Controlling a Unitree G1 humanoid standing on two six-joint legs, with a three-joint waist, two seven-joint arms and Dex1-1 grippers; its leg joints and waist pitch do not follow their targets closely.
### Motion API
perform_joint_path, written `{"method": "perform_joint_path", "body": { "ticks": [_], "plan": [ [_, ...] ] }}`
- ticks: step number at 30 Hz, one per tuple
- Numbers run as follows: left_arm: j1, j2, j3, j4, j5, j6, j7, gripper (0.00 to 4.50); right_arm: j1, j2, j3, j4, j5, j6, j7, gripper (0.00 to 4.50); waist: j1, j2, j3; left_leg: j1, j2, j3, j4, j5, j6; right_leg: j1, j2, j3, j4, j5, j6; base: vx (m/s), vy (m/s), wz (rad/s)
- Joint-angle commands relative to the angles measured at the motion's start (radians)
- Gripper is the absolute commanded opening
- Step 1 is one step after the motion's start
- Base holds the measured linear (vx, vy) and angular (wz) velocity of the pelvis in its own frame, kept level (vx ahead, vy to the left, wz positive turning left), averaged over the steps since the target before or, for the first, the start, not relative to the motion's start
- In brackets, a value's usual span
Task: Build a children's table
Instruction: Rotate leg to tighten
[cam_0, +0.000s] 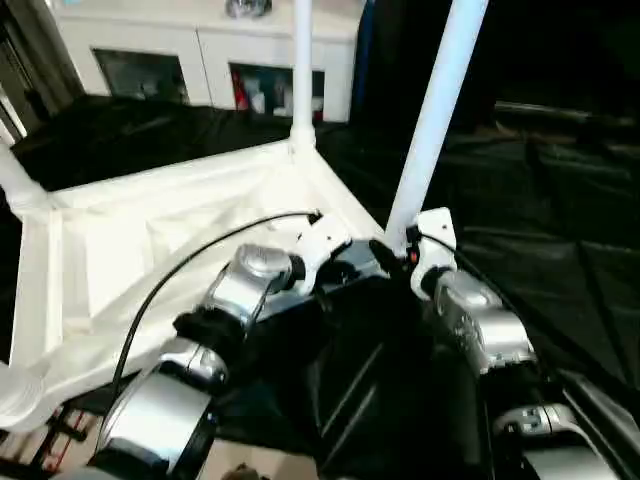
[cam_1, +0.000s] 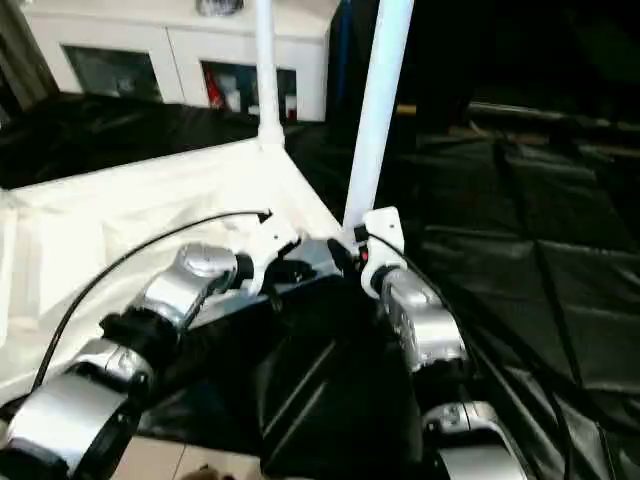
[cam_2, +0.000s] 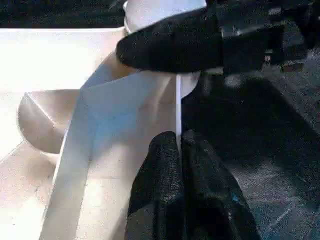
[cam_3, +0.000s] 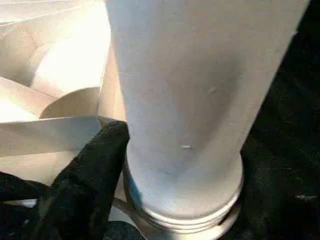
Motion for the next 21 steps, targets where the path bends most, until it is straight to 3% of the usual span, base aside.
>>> {"method": "perform_joint_path", "body": {
  "ticks": [1, 5, 12, 14, 17, 21],
  "plan": [
    [-0.026, -0.048, -0.007, -0.023, -0.024, -0.052, -0.024, 0.0, 0.003, 0.059, 0.078, 0.036, 0.005, 0.002, 0.085, 3.71, 0.007, -0.009, -0.069, 0.002, 0.017, -0.002, -0.066, -0.188, 0.029, 0.059, -0.063, 0.049, -0.078, -0.208, -0.187, 0.0, 0.0, 0.0],
    [0.006, -0.016, -0.017, -0.059, -0.039, -0.07, -0.104, 0.0, 0.016, 0.008, 0.083, 0.002, 0.031, -0.026, 0.173, 3.8, 0.006, -0.009, -0.067, 0.003, 0.019, -0.004, -0.069, -0.216, 0.026, 0.059, -0.063, 0.05, -0.083, -0.251, -0.174, 0.0, 0.0, 0.0],
    [0.084, 0.07, -0.048, -0.165, -0.082, -0.097, -0.32, 0.0, 0.103, -0.172, 0.137, -0.16, 0.08, -0.002, 0.519, 3.8, 0.014, -0.007, -0.068, 0.003, 0.026, -0.004, -0.066, -0.206, 0.054, 0.064, -0.063, 0.05, -0.076, -0.193, -0.202, 0.0, 0.0, 0.0],
    [0.107, 0.097, -0.061, -0.2, -0.089, -0.091, -0.375, 0.0, 0.124, -0.223, 0.145, -0.193, 0.084, -0.001, 0.591, 3.8, 0.017, -0.007, -0.066, 0.004, 0.028, -0.001, -0.066, -0.218, 0.06, 0.061, -0.061, 0.051, -0.077, -0.208, -0.204, 0.0, 0.0, 0.0],
    [0.131, 0.126, -0.073, -0.236, -0.093, -0.077, -0.426, 0.0, 0.148, -0.277, 0.154, -0.23, 0.098, 0.005, 0.664, 3.8, 0.026, -0.008, -0.062, 0.008, 0.029, -0.003, -0.07, -0.249, 0.043, 0.057, -0.064, 0.051, -0.084, -0.295, -0.186, 0.0, 0.0, 0.0],
    [0.162, 0.164, -0.085, -0.282, -0.1, -0.065, -0.482, 0.0, 0.182, -0.341, 0.173, -0.281, 0.114, 0.017, 0.753, 3.8, 0.032, -0.009, -0.063, 0.009, 0.031, -0.003, -0.071, -0.26, 0.042, 0.053, -0.064, 0.053, -0.085, -0.308, -0.176, 0.0, 0.0, 0.0]
  ]
}}
